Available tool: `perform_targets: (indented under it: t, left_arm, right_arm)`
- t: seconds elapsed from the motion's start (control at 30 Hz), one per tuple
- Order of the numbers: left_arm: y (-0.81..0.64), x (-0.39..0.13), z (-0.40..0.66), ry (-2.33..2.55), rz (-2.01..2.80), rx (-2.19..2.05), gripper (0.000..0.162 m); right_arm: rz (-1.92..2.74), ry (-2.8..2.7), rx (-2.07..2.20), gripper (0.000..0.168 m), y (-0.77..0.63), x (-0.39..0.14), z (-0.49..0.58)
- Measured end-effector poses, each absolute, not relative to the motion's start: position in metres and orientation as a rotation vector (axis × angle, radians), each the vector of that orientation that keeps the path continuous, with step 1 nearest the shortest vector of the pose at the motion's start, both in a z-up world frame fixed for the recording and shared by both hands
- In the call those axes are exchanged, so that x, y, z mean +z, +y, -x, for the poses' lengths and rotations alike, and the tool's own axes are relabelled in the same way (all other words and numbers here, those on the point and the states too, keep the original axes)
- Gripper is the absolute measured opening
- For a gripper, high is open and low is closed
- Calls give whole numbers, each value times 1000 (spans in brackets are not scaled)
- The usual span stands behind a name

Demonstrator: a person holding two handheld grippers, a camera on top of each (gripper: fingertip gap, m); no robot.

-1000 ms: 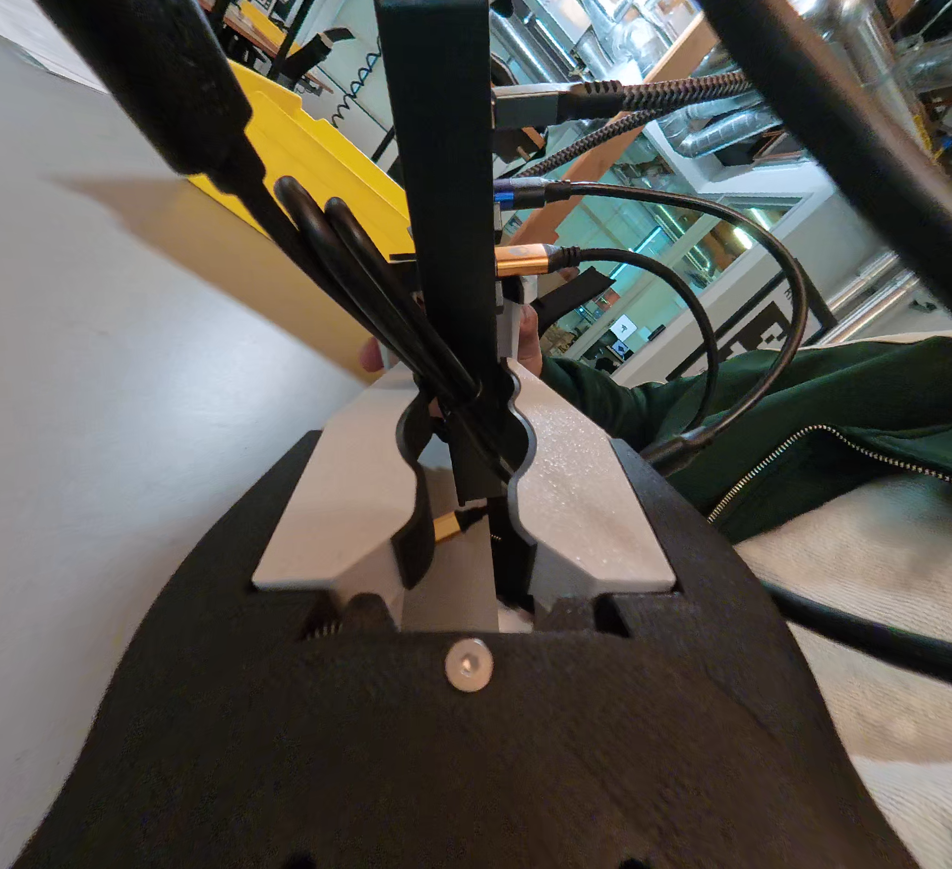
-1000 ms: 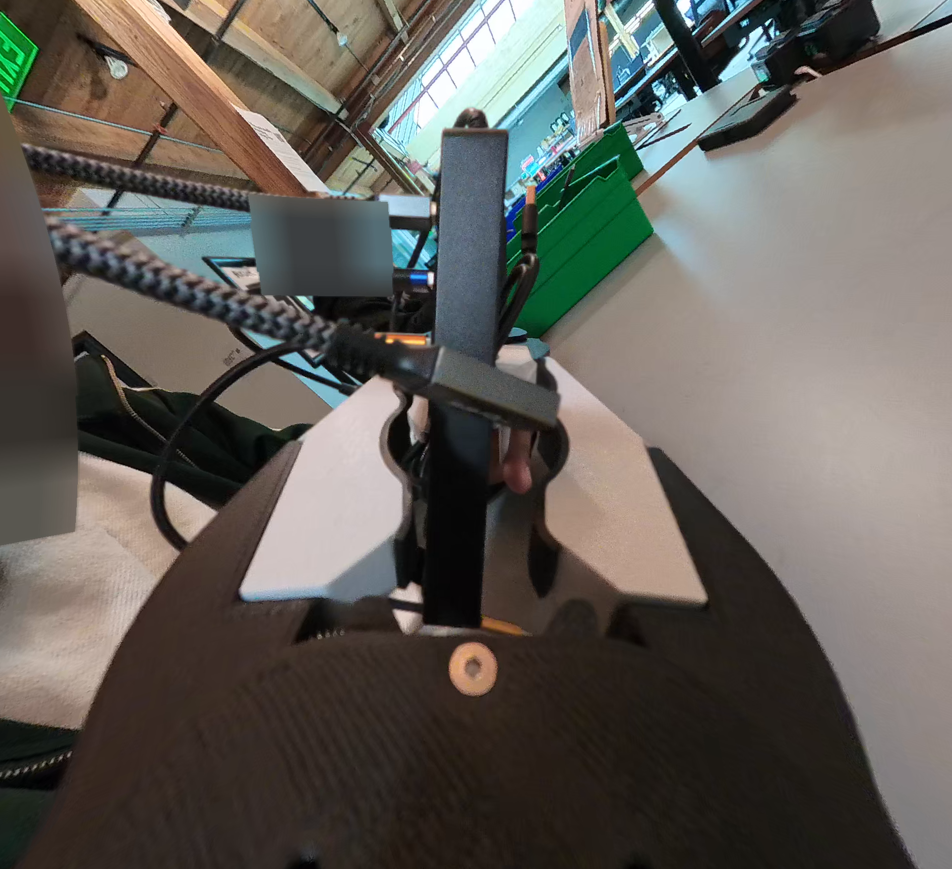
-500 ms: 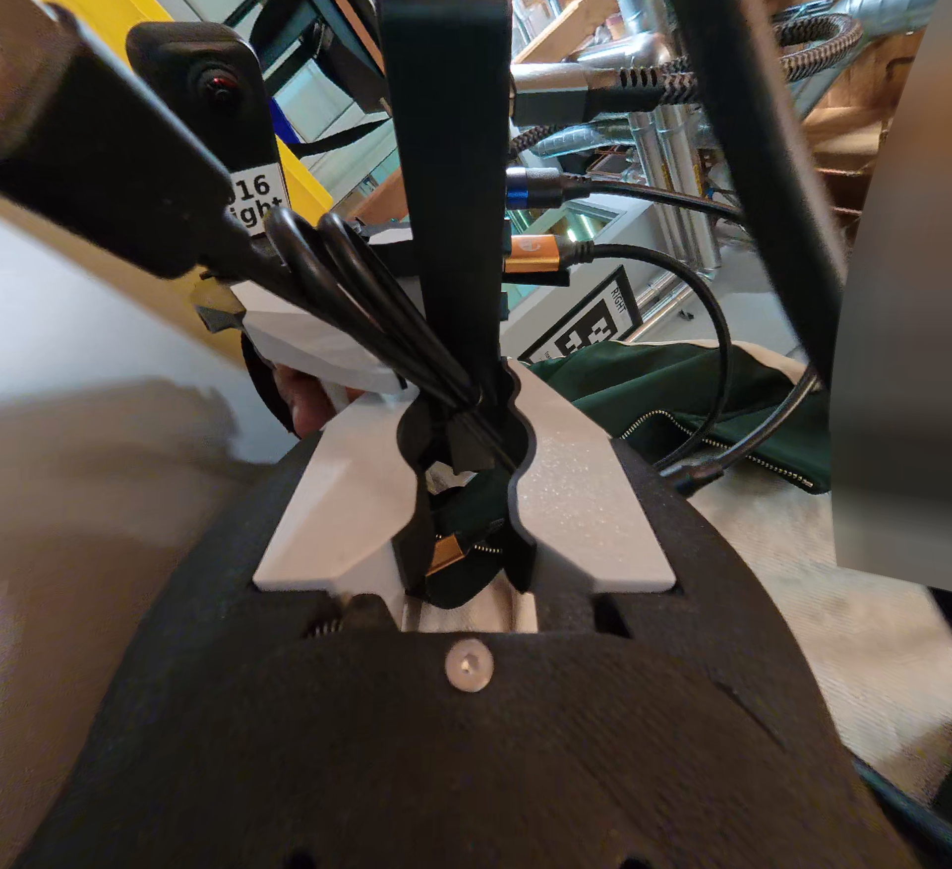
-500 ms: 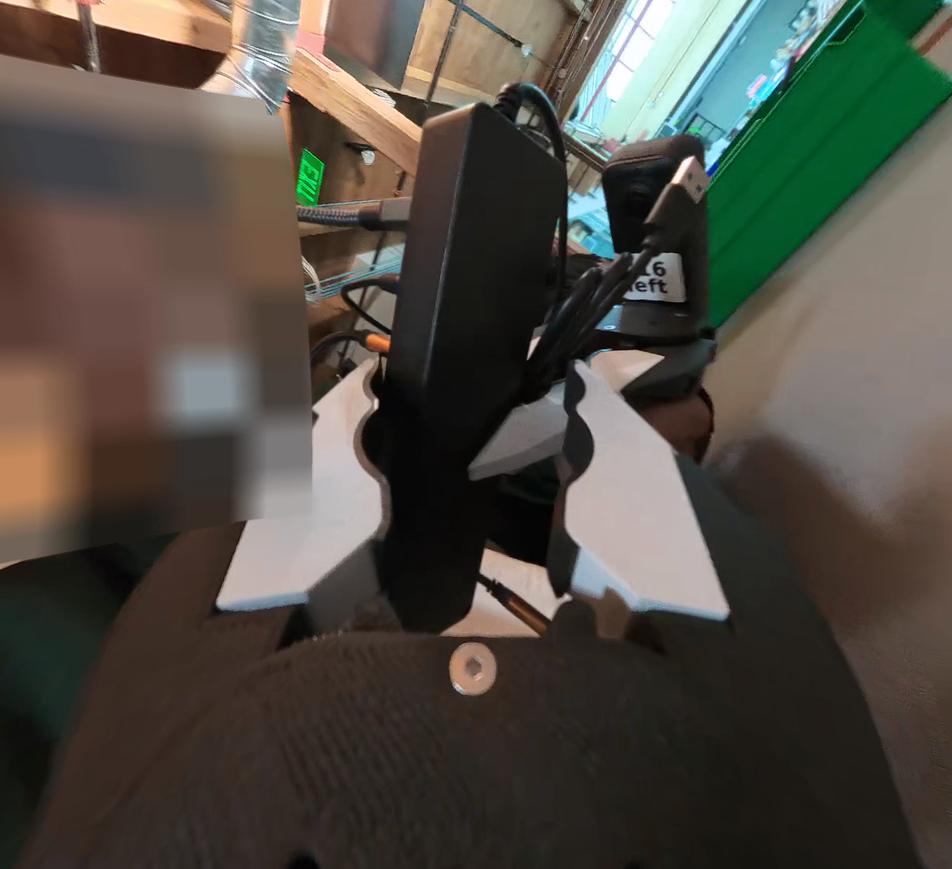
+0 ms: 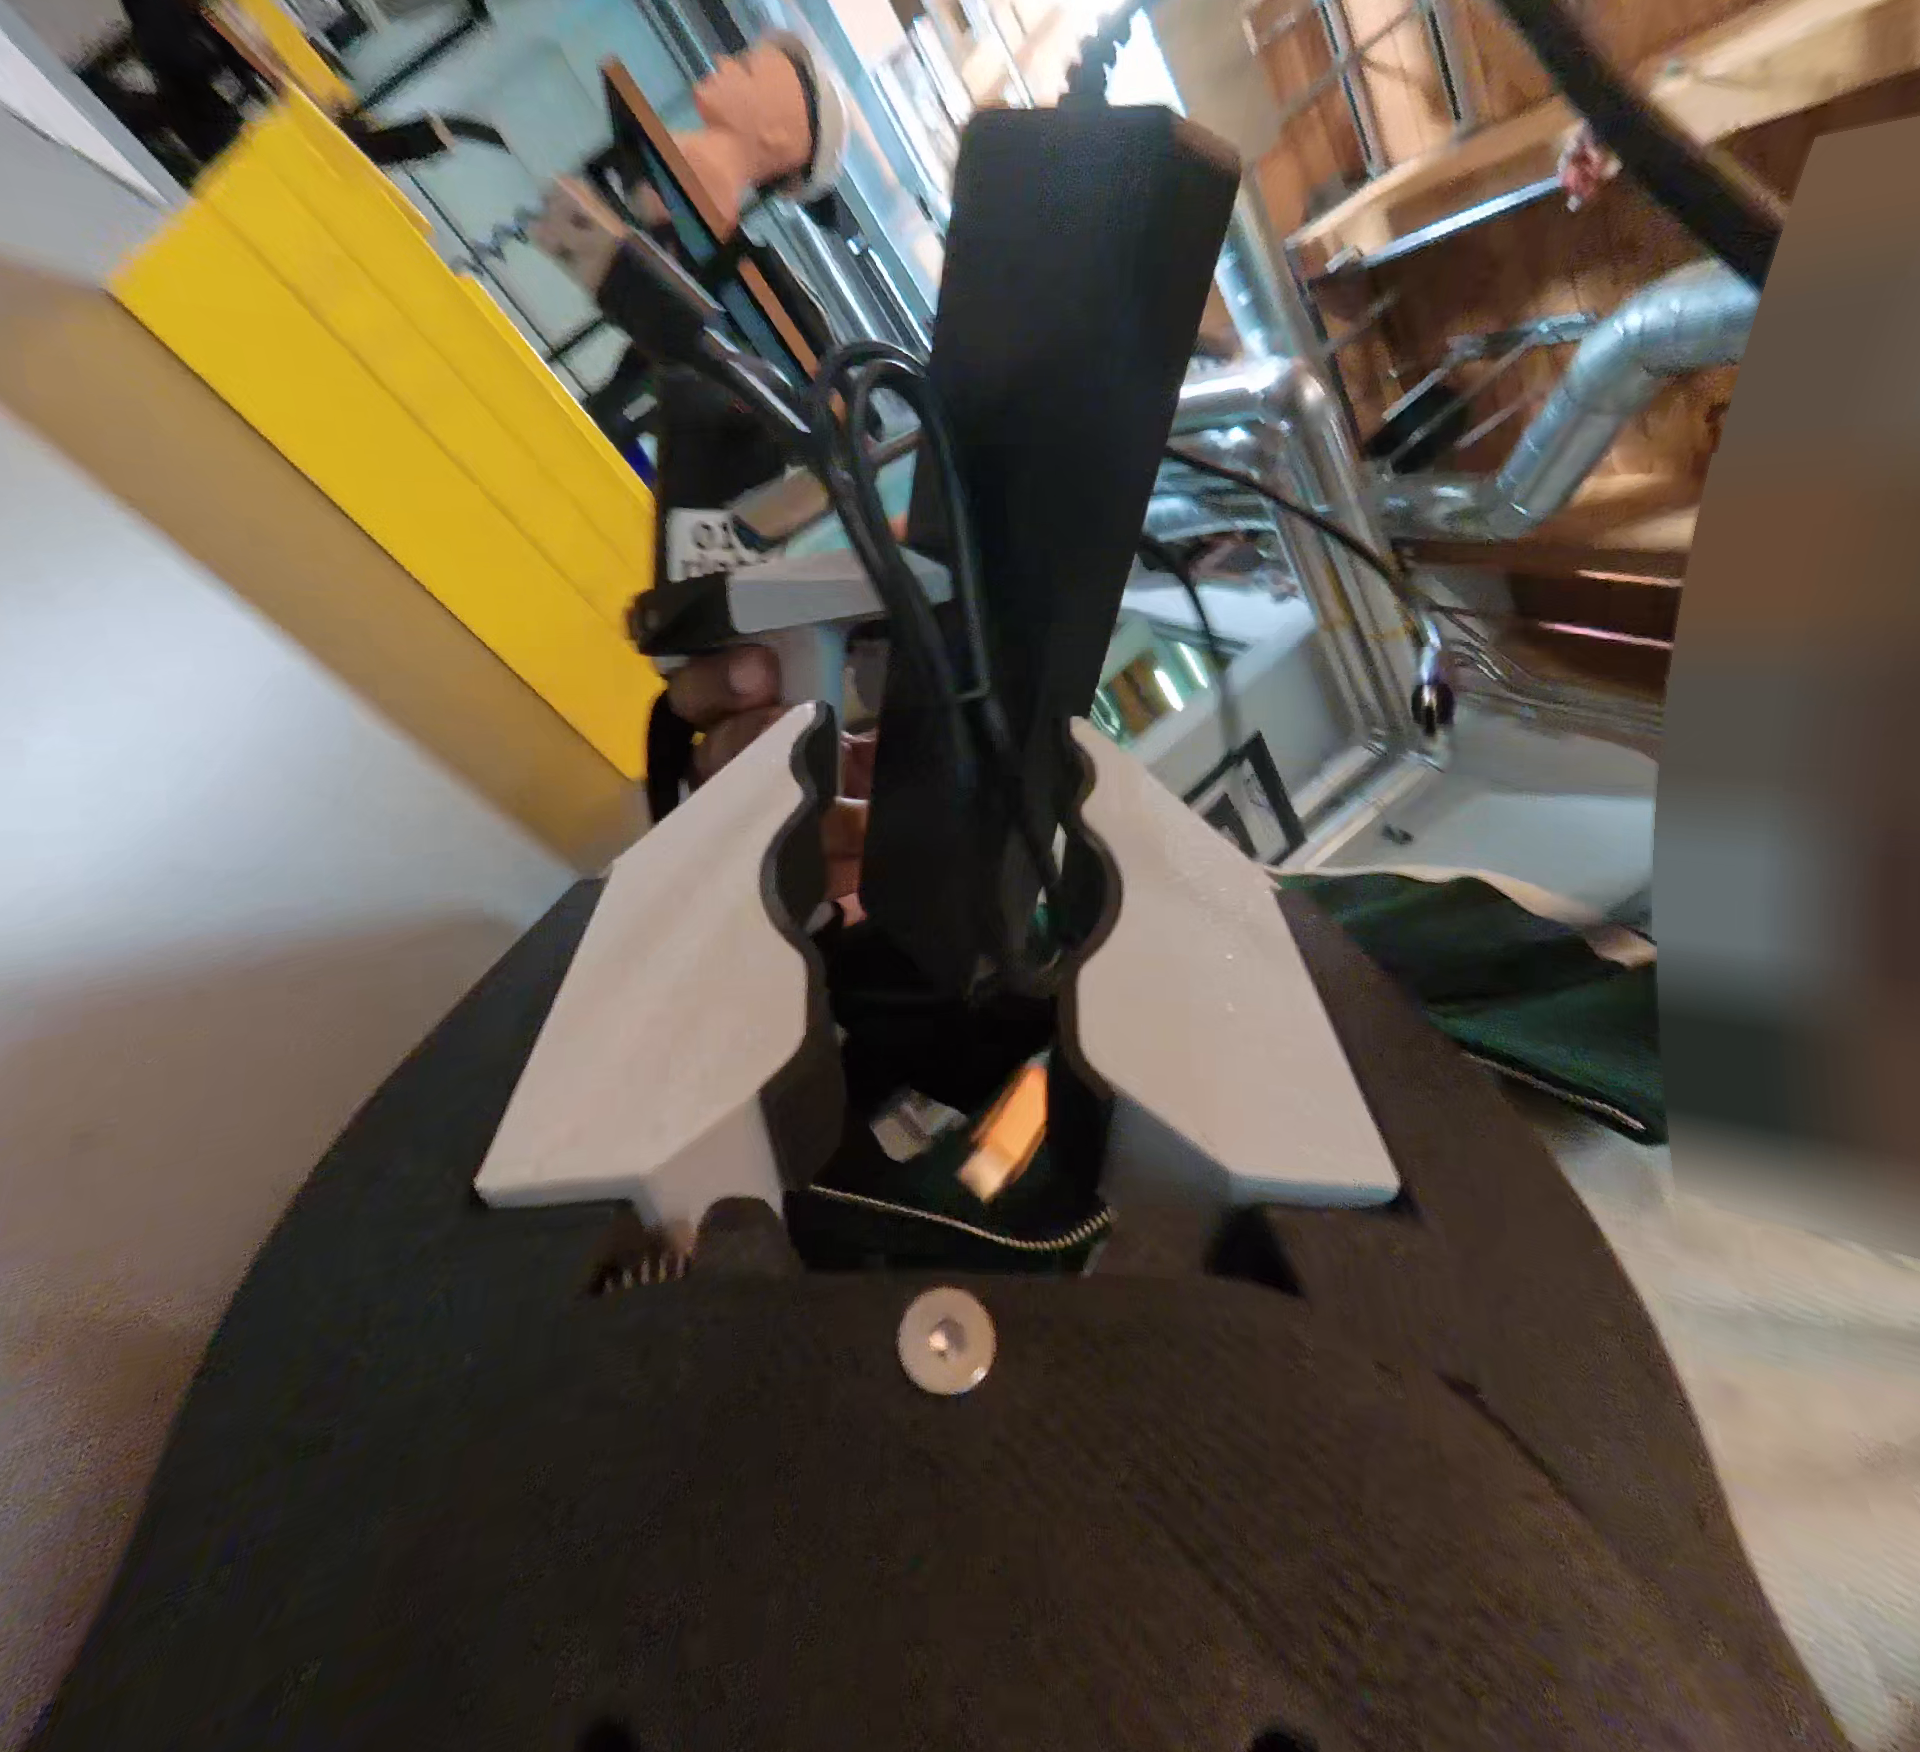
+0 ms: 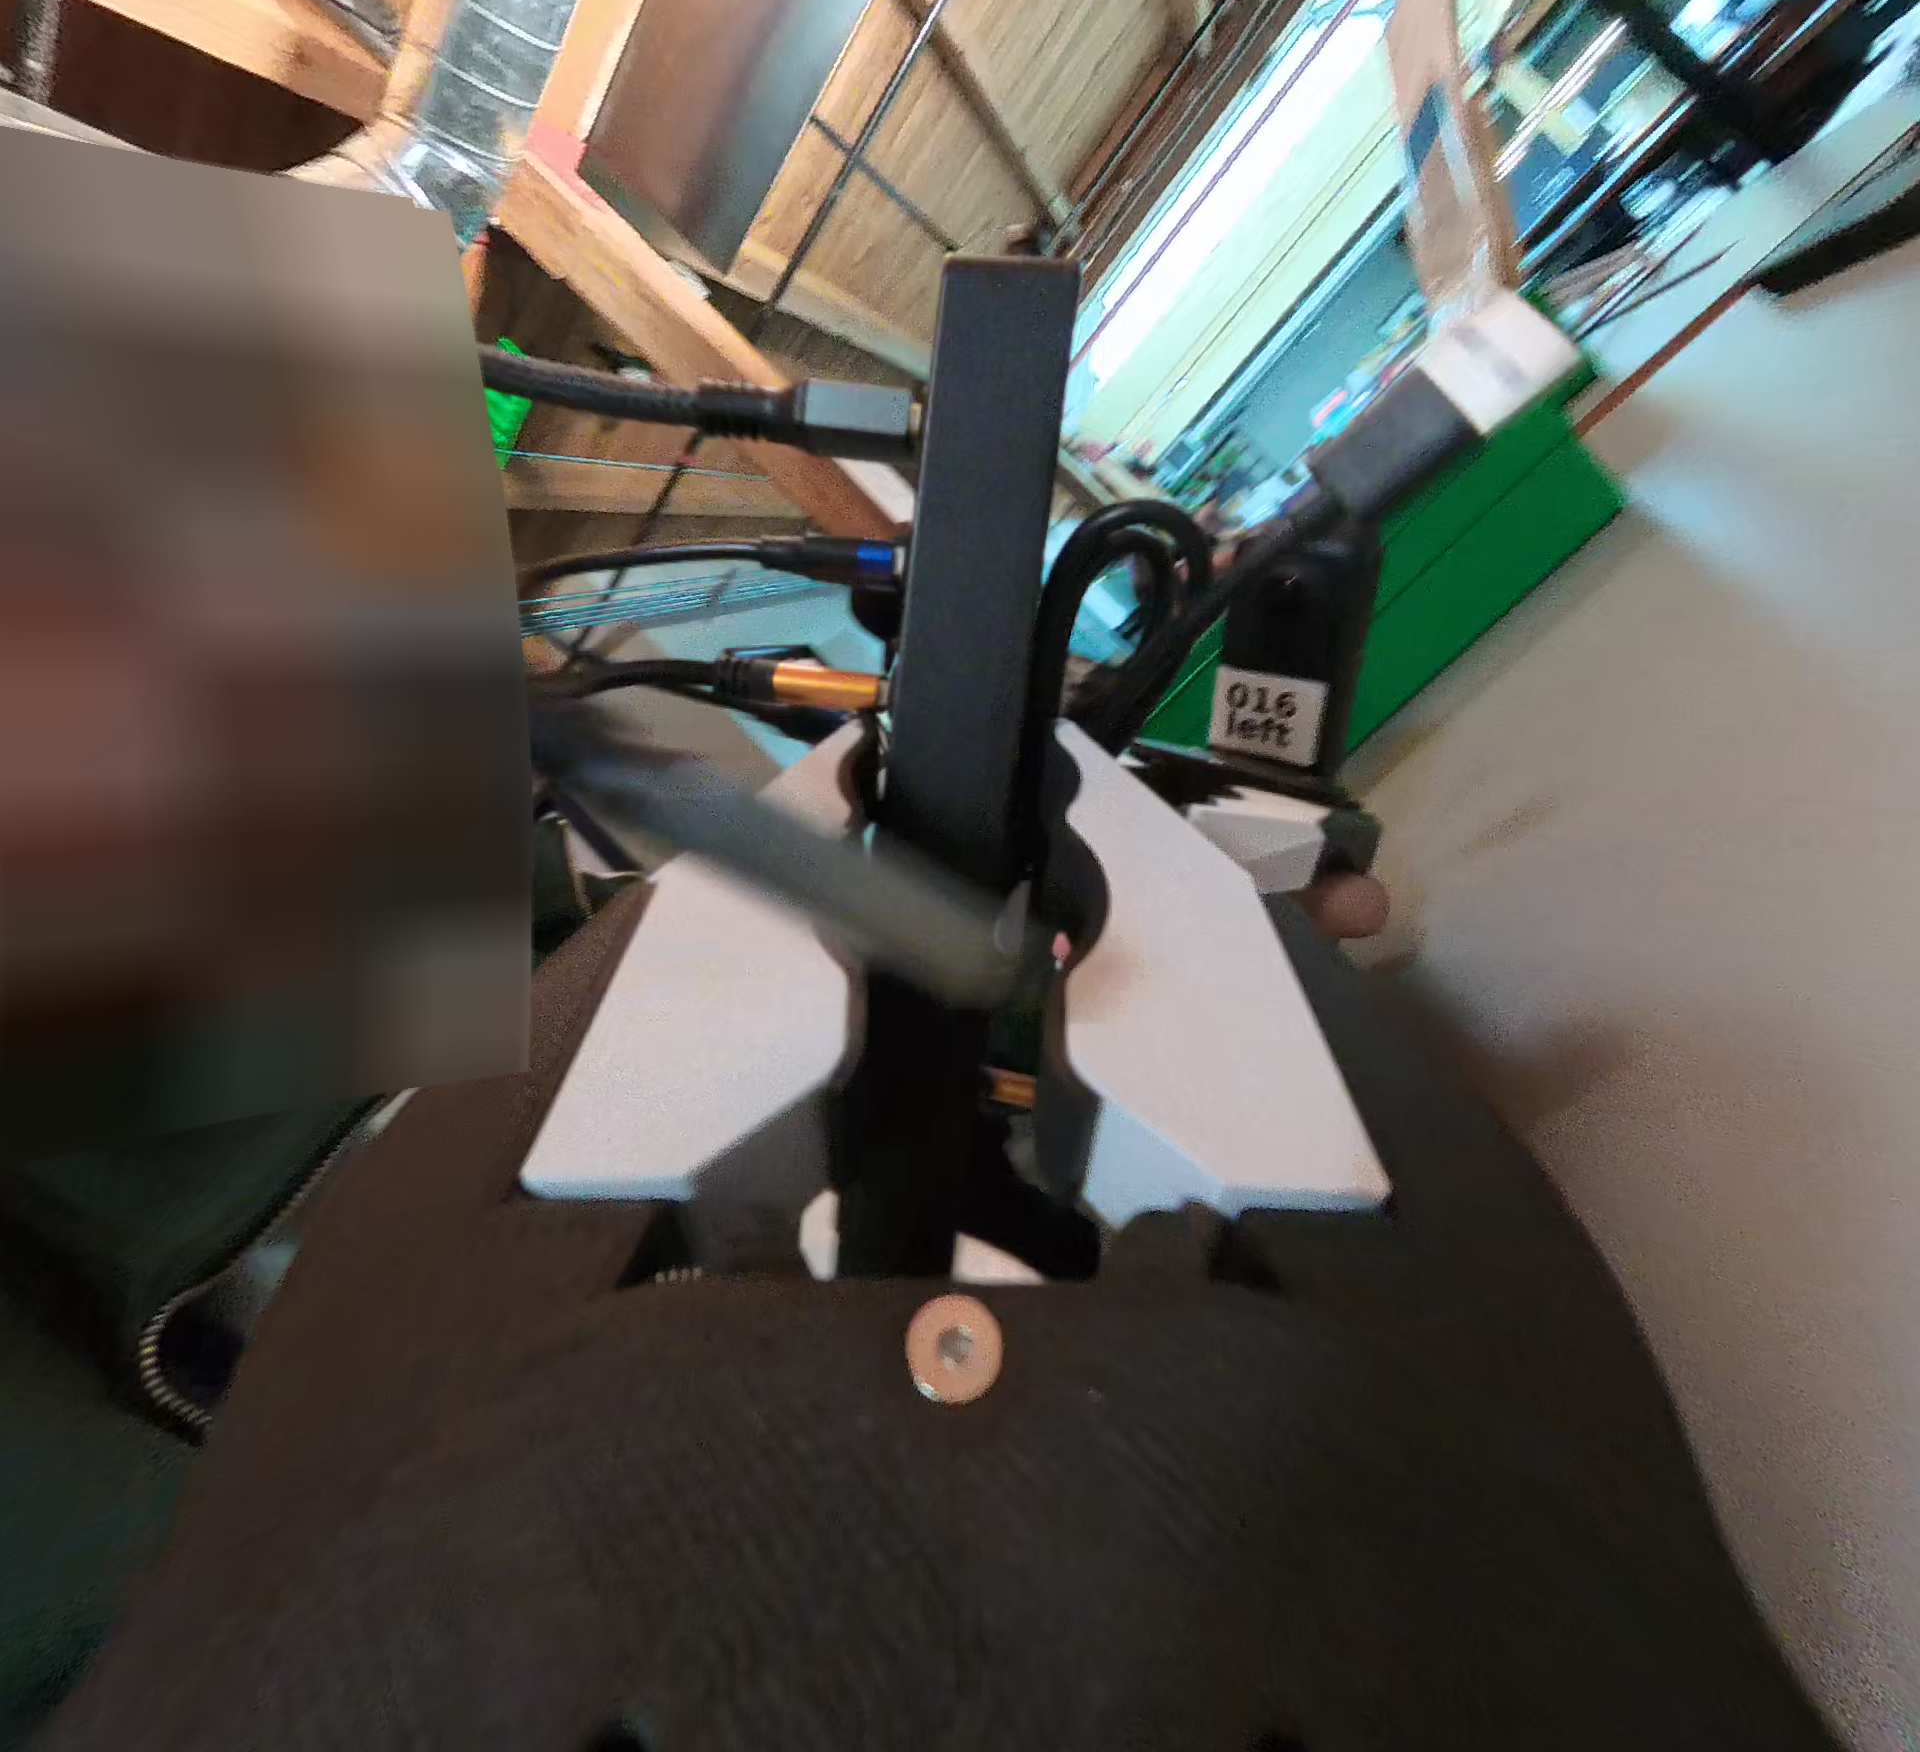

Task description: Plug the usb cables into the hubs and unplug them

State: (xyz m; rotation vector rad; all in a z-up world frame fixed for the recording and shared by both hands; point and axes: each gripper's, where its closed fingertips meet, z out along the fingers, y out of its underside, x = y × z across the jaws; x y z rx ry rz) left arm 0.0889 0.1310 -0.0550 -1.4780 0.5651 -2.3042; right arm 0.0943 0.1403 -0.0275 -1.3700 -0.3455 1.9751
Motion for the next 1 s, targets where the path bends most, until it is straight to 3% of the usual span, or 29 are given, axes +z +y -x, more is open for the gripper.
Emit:
perform_targets:
  t: [0.03,0.3,0.73,0.87,1.0]
  left_arm:
    - [137,-55,-86,539,1474,-2272,36]
    - [156,-57,-79,452,1474,-2177,29]
    - [155,-60,-81,470,1487,-2174,29]
    - [155,-61,-83,471,1495,-2177,29]
    - [154,-63,-84,487,1509,-2160,29]
  right_arm:
    - [1351,-333,1955,25,143,-23,-102]
    - [1333,-368,1717,23,150,6,-135]
    - [1162,-95,1163,23,134,155,-323]
    - [1214,12,985,23,127,152,-389]
    - [1309,119,993,23,135,108,-438]
